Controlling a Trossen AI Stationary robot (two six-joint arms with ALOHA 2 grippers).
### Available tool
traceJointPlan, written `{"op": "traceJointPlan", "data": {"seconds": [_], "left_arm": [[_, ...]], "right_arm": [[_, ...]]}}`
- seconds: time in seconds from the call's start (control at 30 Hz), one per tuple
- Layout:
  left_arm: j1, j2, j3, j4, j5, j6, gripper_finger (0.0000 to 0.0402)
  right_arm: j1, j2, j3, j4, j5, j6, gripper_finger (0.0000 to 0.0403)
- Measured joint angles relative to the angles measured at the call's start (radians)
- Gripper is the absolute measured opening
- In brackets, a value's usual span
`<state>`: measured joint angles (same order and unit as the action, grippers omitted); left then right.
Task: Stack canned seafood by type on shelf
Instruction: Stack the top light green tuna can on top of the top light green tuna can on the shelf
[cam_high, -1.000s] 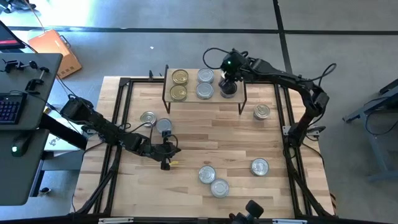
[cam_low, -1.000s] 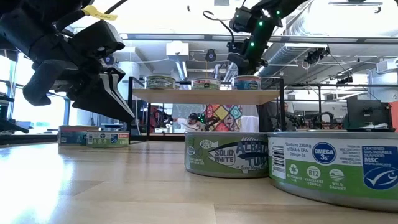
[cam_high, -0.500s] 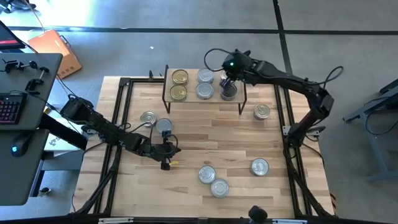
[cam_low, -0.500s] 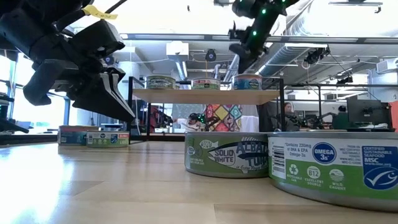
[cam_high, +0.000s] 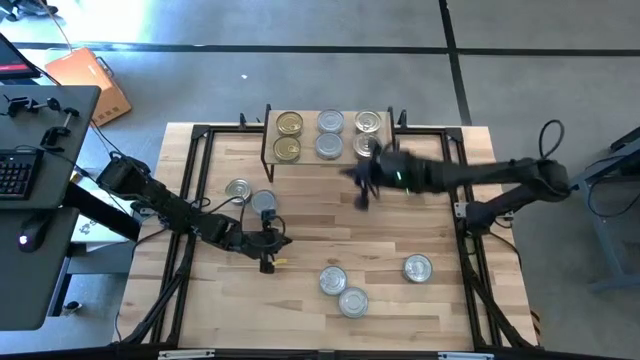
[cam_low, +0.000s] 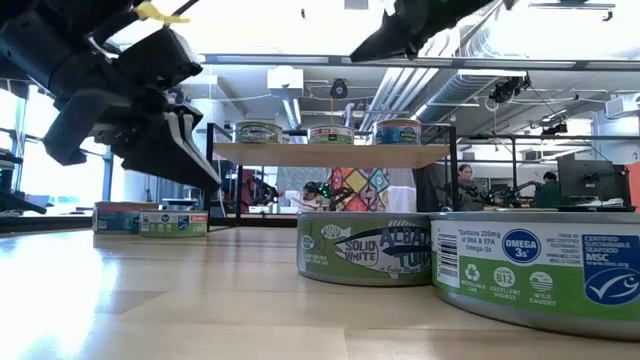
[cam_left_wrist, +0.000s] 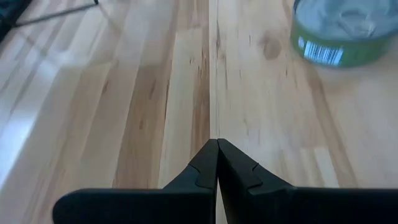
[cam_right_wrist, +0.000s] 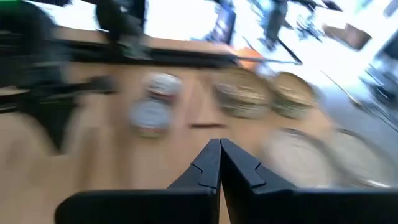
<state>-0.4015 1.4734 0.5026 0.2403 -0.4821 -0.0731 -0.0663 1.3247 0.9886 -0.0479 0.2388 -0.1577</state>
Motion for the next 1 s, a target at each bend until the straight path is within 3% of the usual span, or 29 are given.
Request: {"op": "traceJointPlan", "data": {"seconds": [0.23, 0.4, 0.8, 1.0], "left_arm": [[0.0, 0.0, 0.001, 0.128, -0.001, 0.063, 0.0], [0.01, 0.0, 0.001, 0.177, -0.001, 0.126, 0.0], [0.053, 0.0, 0.001, 0.203, 0.0, 0.032, 0.0], [0.08, 0.0, 0.001, 0.199, 0.0, 0.024, 0.0]], "right_arm": [[0.258, -0.02, -0.248, 0.348, 0.003, -0.001, 0.0], [0.347, -0.018, -0.297, 0.37, 0.004, 0.026, 0.0], [0.38, -0.018, -0.301, 0.311, 0.02, 0.057, 0.0001], [0.339, -0.018, -0.301, 0.254, 0.061, 0.091, 0.004]]}}
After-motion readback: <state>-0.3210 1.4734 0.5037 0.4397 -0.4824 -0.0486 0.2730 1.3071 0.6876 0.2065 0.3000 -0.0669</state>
